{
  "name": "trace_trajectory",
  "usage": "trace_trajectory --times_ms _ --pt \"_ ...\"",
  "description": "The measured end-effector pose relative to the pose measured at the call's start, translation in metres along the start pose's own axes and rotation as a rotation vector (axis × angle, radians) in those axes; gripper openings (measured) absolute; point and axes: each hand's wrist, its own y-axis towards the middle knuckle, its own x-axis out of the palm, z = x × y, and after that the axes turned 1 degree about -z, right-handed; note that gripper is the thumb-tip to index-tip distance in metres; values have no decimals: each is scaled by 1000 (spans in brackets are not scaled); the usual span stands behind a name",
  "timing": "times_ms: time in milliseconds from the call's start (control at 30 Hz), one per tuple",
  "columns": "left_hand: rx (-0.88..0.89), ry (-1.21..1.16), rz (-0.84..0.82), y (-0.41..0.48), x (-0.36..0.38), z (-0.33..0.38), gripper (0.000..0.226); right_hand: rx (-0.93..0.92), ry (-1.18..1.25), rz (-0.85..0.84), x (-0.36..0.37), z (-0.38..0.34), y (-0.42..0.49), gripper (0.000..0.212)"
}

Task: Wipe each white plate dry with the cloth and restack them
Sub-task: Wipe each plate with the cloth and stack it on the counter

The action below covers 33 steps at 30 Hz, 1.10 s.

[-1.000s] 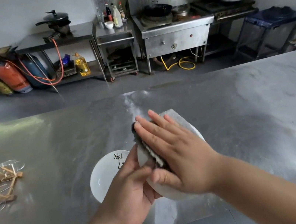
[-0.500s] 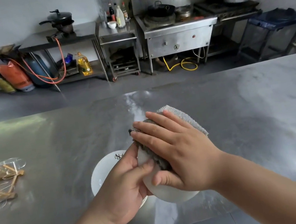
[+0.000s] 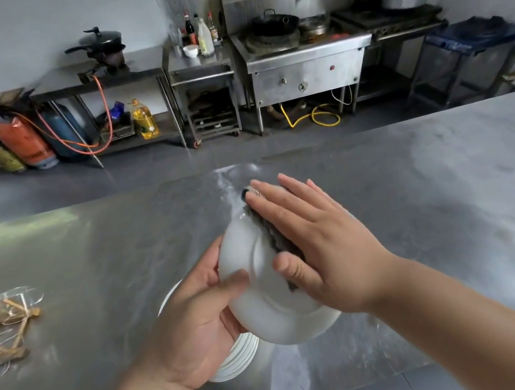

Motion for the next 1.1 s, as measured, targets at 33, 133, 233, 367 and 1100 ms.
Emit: trace_trajectory --times_ms 33,133,233,367,1100 --pt "28 -22 13 1 -1 2 54 35 42 28 0 1 1 92" --pt "98 -62 92 2 -4 4 56 167 230 126 17 -10 -11 87" --pt "95 -59 140 -2 -5 -1 56 257 220 93 43 -26 -31 90" --pt "45 -36 116 -7 -6 -3 54 157 159 51 26 -5 -18 94" --pt "-75 -73 38 -8 23 -7 51 191 499 164 18 14 3 53"
